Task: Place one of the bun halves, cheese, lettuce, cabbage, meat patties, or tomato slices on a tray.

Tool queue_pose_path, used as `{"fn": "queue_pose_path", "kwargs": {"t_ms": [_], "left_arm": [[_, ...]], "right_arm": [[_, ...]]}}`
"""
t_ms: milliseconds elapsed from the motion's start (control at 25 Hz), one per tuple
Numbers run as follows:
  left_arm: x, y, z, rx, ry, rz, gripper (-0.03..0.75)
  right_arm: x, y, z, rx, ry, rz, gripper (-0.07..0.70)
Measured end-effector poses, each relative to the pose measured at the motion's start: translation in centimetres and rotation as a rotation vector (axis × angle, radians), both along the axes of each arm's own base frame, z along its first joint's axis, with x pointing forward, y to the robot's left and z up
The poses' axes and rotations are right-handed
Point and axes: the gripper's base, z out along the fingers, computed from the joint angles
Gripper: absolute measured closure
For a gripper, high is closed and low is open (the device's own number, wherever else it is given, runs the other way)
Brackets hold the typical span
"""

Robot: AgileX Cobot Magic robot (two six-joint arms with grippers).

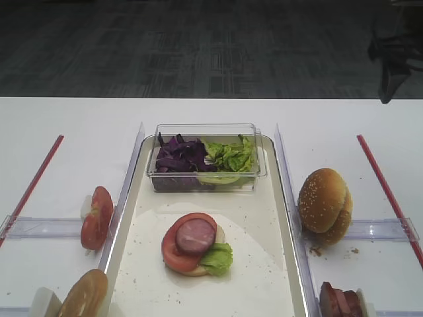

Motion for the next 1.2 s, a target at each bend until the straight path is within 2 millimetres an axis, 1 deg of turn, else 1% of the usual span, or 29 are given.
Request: {"fn": "queue_pose_path", "kwargs": {"t_ms": [200, 480, 600, 1040, 1200], "left_arm": [[0.0, 0.0, 0.0, 0.000, 0.000, 0.000, 0.026], [0.0, 0.0, 0.0, 0.000, 0.000, 0.000, 0.026], [0.0, 0.0, 0.0, 0.000, 0.000, 0.000, 0.026], [0.0, 0.0, 0.0, 0.000, 0.000, 0.000, 0.026], [0.0, 0.0, 0.0, 0.000, 0.000, 0.000, 0.026]], "right_arm": [[-3.9, 0.0, -0.3, -0.001, 0.047, 0.000, 0.049], [-11.4, 0.1, -0.6, -0.001, 0.080, 0.000, 0.050], [-14.1, 0.2, -0.7, 0.000, 0.078, -0.005, 0.054], [-22.5, 0.3, -2.0, 0.000, 0.018, -0.007, 0.054], [-24.7, 0.3, -2.6, 0.000, -0.025, -0.009, 0.054]]}}
